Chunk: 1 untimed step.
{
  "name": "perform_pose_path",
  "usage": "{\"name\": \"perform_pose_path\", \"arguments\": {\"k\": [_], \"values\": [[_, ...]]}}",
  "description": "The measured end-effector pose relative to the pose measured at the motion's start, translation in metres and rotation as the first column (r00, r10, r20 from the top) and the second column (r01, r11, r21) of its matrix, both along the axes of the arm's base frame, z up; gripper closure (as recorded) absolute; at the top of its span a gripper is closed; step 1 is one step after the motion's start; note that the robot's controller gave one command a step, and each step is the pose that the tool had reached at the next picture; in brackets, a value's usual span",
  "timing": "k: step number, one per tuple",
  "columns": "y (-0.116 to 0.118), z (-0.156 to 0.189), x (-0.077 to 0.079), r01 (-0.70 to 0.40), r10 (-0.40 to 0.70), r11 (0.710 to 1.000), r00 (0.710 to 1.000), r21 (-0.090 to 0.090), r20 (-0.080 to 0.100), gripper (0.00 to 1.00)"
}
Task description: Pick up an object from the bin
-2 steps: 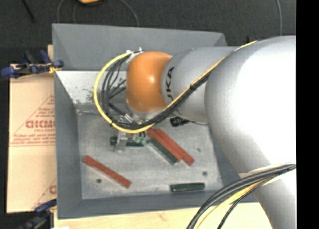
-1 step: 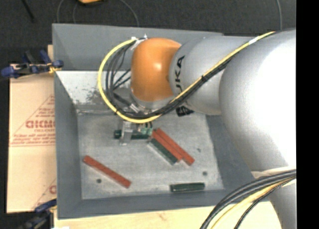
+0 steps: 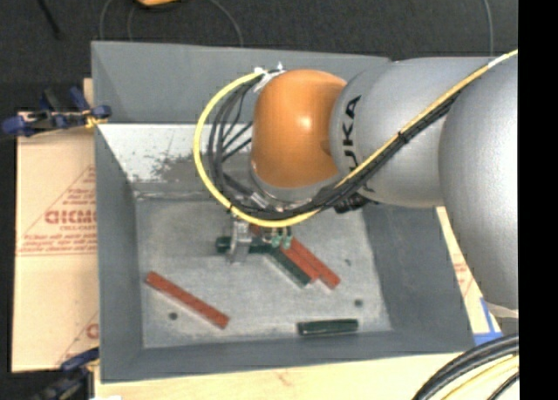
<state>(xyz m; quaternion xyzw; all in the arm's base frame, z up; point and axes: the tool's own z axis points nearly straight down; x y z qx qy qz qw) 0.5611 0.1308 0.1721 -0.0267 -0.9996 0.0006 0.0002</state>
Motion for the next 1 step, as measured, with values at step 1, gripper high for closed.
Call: {"name": "perform_pose_path", "arguments": {"k": [1], "values": [[0.0, 0.0226, 0.0015, -0.007, 0.007, 1.0, 1.0, 0.001, 0.002, 1.0]]}}
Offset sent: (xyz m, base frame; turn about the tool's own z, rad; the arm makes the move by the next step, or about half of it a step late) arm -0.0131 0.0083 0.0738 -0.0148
